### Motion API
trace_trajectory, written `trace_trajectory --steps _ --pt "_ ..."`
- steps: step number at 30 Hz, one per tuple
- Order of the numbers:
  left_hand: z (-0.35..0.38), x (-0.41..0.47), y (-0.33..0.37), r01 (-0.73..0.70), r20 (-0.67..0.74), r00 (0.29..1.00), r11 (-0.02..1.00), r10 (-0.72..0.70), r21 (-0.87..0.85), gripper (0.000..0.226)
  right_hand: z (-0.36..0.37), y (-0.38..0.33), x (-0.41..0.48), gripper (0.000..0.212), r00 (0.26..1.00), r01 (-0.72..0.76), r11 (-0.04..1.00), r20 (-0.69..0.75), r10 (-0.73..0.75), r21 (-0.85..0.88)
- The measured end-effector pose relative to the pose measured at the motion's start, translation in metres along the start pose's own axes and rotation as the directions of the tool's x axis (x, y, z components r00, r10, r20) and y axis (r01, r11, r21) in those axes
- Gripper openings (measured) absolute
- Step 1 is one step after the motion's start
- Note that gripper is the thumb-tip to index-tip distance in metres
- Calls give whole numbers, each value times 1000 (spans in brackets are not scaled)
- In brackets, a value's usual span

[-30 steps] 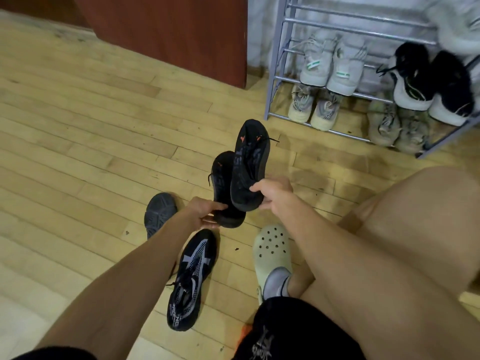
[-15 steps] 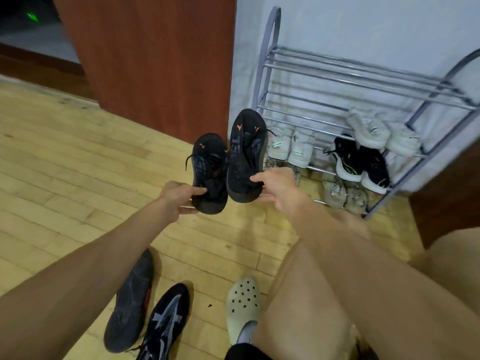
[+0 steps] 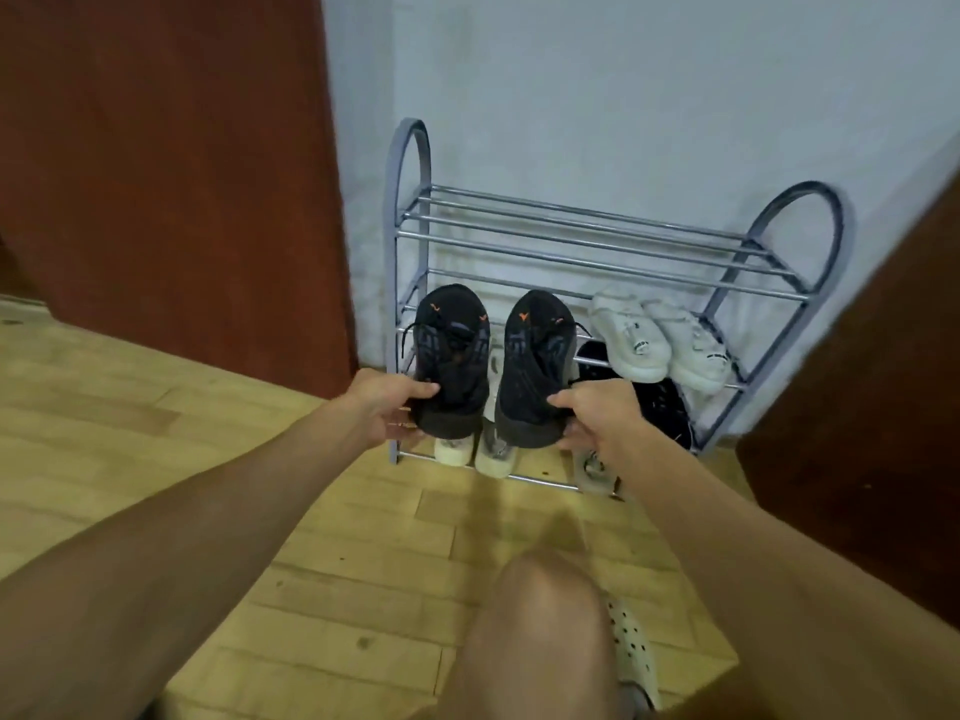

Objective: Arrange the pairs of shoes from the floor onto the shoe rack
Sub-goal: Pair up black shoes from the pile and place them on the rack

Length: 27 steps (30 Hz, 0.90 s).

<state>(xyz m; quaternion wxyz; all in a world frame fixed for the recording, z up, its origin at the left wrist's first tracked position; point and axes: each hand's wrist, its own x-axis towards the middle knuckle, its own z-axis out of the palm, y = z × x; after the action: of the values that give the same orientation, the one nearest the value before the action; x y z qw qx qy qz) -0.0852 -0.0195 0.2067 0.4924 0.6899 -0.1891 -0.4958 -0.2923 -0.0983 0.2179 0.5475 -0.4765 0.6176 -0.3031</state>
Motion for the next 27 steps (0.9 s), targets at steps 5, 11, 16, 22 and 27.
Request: trace_trajectory --steps 5,11,16,22,27 --pt "32 61 33 -12 8 1000 1000 12 9 11 3 -10 64 7 998 62 998 20 -62 -9" --pt "46 124 64 -22 19 1000 997 21 69 21 10 -31 136 32 990 136 990 47 -135 -23" --pt "57 152 75 -68 -19 997 996 69 56 10 22 -35 176 33 992 127 992 19 -127 20" --pt "57 167 74 -201 -46 973 932 225 300 25 35 -30 185 20 969 198 959 -107 -222 -202" --pt "45 153 71 -243 -39 947 789 319 565 35 29 -39 166 21 983 169 957 -34 -182 -237"
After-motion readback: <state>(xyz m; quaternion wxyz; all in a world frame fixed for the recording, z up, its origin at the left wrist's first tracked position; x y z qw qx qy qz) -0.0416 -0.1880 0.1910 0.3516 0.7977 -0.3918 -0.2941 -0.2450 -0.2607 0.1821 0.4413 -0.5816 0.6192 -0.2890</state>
